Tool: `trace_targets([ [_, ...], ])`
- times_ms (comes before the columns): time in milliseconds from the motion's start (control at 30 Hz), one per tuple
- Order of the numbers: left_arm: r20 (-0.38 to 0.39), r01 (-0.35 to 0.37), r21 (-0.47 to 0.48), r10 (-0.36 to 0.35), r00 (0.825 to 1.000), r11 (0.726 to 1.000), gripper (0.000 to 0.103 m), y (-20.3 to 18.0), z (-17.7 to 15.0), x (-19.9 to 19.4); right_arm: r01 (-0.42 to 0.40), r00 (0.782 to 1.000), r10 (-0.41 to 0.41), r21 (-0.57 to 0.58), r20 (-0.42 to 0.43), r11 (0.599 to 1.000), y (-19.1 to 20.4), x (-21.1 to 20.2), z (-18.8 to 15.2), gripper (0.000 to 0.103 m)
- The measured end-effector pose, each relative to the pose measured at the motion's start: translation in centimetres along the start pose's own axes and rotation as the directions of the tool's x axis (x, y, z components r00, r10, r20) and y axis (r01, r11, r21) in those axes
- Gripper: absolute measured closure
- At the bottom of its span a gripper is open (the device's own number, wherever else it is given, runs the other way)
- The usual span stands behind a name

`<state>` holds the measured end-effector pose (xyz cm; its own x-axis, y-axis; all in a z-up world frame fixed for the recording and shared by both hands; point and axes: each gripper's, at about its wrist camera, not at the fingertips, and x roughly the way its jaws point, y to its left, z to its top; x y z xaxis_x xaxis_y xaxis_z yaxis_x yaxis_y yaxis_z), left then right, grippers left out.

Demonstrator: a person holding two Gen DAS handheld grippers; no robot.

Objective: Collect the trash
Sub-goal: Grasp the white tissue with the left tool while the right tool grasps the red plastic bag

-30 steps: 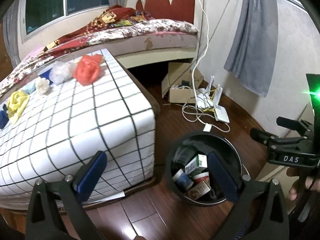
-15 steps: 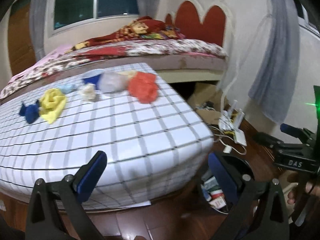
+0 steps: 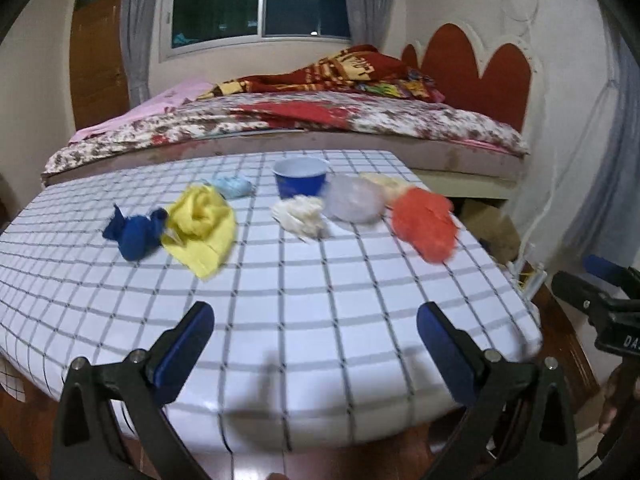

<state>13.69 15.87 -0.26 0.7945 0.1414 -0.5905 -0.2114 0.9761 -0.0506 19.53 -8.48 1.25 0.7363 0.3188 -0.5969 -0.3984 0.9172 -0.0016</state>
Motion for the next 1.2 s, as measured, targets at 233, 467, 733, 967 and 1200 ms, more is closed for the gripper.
trace_targets([
  [233, -0.043, -0.034, -0.024, 0.033, 0.999, 0.999, 0.002, 1.9, 3.0, 6.2, -0.034, 0.997, 0.033, -0.014, -0.066, 0.999, 2.0, 7.0, 3.7, 0.008],
  [467, -0.098, -0.007, -0.043, 0.003, 0.995, 0.999, 0.008, 1.8, 5.0, 11.7, -0.059, 0.989, 0.048, -0.072, -0.137, 0.996, 3.4, 12.8, 5.3, 0.012],
  [733, -0.2, 0.023, -0.058, -0.034, 0.979, 0.998, 0.027, 1.8, 5.9, 15.9, -0.115, 0.971, 0.102, -0.046, -0.217, 0.992, 3.3, 16.2, 5.5, 0.033],
  [967, -0.212, 0.042, -0.088, -0.06, 0.975, 0.995, 0.072, 2.9, 5.3, 15.5, -0.15, 0.97, 0.136, -0.059, -0.2, 0.987, 3.8, 15.7, 5.2, 0.066],
  [1200, -0.141, 0.052, -0.091, -0.064, 0.988, 0.995, 0.08, 3.2, 4.2, 11.5, -0.17, 0.977, 0.157, -0.08, -0.142, 0.982, 3.6, 12.3, 4.9, 0.068],
])
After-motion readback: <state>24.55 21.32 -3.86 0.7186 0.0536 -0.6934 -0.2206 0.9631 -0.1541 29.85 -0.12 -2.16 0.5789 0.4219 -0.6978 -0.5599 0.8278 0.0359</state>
